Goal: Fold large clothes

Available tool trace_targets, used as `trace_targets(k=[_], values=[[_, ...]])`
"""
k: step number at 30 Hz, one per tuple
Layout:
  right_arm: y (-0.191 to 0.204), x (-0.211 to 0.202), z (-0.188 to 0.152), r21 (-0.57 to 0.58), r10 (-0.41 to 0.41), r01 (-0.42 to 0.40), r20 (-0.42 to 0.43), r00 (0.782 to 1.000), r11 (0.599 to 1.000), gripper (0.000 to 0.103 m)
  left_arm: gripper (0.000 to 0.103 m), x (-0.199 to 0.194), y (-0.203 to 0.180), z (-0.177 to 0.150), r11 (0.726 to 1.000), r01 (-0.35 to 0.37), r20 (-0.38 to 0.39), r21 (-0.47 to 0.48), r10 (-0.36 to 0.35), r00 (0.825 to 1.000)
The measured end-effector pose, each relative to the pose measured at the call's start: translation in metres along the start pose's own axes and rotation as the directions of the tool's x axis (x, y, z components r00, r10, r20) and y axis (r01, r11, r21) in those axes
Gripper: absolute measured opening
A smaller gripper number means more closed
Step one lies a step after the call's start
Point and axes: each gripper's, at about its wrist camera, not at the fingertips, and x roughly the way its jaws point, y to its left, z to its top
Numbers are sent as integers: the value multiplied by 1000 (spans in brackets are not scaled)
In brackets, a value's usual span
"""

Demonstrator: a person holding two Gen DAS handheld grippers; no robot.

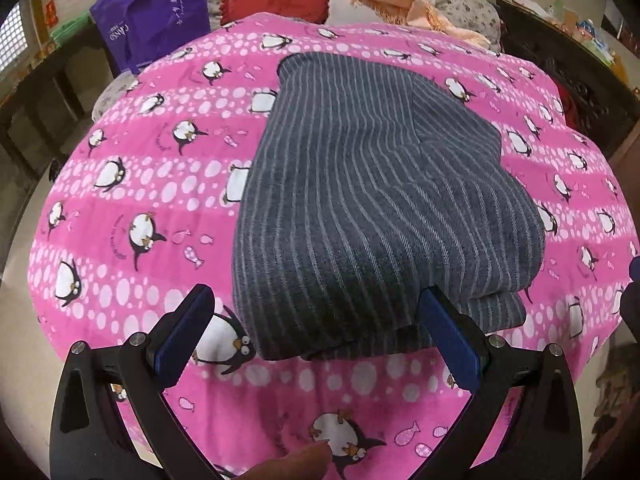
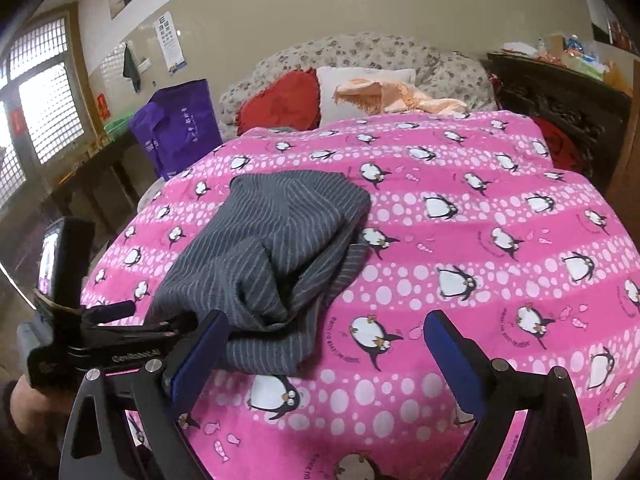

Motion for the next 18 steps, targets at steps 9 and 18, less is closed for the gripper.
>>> trace_targets(k=[9,18], values=[[22,9,1,-75,-2,1,-13,1000,997,97,103,6,2,-2,1000,26,-10,-8,-26,1000],[24,6,-1,-78,-9,8,-9,1000,997,97,103,0,2,-6,999,36,7,-11,-36,999]])
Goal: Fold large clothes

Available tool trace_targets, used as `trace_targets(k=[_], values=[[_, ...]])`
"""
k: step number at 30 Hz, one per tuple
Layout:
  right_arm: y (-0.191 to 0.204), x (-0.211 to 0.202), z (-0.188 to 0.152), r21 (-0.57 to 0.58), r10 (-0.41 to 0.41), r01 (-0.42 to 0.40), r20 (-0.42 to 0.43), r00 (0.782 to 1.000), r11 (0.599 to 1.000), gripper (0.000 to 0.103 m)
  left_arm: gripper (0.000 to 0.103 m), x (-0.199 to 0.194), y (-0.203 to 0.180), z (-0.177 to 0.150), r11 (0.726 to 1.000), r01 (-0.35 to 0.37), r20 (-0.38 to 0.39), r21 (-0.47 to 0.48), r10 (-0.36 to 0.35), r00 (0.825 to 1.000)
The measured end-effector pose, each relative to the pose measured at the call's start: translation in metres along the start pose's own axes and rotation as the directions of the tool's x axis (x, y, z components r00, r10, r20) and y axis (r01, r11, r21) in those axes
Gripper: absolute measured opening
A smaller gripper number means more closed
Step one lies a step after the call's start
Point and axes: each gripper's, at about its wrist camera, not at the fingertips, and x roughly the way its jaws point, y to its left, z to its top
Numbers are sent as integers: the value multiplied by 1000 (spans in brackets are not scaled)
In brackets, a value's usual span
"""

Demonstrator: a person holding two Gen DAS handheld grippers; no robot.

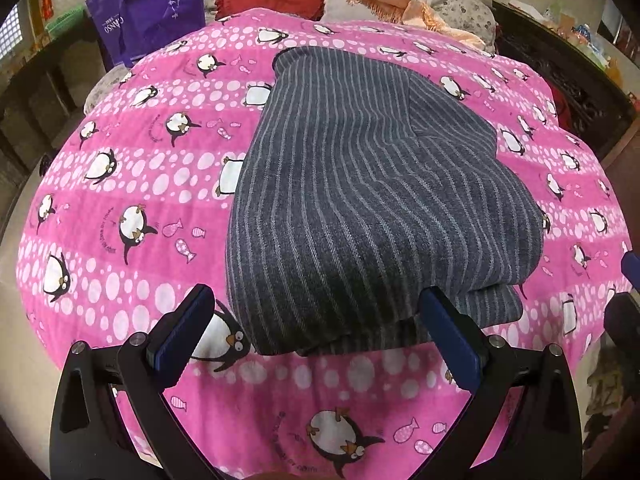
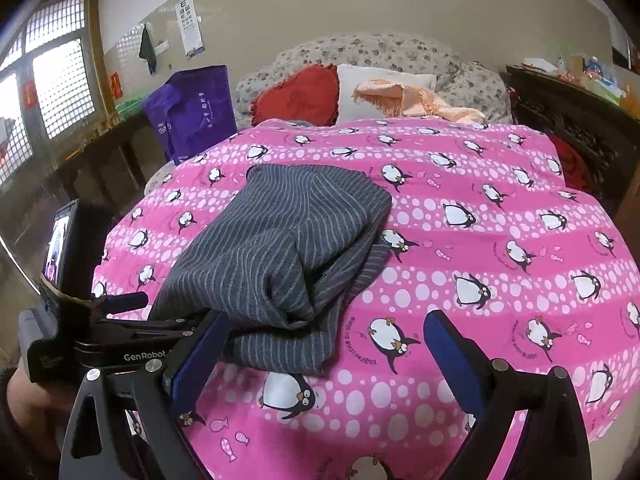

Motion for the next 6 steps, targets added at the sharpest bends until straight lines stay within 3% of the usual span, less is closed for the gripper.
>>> trace_targets(k=[6], values=[[1,-2,-4,6,3,-3,0,1000,1000,97,103,-6,-5,-4,1000,10,19,19,-10,1000]])
